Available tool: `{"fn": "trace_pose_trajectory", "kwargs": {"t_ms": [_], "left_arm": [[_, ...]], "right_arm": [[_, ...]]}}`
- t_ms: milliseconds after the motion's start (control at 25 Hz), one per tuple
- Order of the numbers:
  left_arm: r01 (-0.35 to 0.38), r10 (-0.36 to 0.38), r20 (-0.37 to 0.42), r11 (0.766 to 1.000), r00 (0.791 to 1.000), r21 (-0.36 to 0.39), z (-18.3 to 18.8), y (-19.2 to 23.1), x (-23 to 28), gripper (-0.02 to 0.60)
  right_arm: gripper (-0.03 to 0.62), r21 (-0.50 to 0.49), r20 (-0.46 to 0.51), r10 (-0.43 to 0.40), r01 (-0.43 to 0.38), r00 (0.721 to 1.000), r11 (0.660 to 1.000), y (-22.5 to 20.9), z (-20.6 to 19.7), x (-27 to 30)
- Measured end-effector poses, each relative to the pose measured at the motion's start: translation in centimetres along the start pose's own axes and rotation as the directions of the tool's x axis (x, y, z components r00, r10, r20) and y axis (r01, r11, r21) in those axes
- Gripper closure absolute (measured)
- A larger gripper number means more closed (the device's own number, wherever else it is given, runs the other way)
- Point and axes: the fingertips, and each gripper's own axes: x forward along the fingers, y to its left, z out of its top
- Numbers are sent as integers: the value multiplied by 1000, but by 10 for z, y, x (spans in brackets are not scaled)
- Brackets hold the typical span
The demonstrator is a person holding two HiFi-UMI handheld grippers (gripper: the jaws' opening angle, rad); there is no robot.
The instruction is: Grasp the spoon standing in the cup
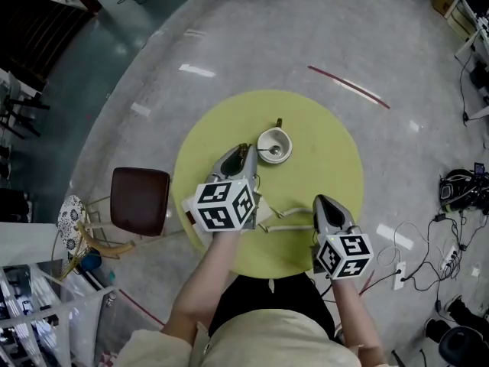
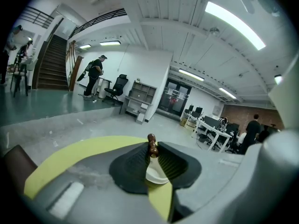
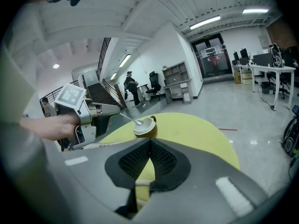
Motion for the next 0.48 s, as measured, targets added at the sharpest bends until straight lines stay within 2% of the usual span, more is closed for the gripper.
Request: {"fn": "trace_pose_trajectory", "kwargs": {"t_ms": [480], "left_arm": [[79,-80,15,996,997,43,1,-23,-46,525]], "right_arm": [[594,-26,47,-10,11,999,1000,26,0,-25]]}}
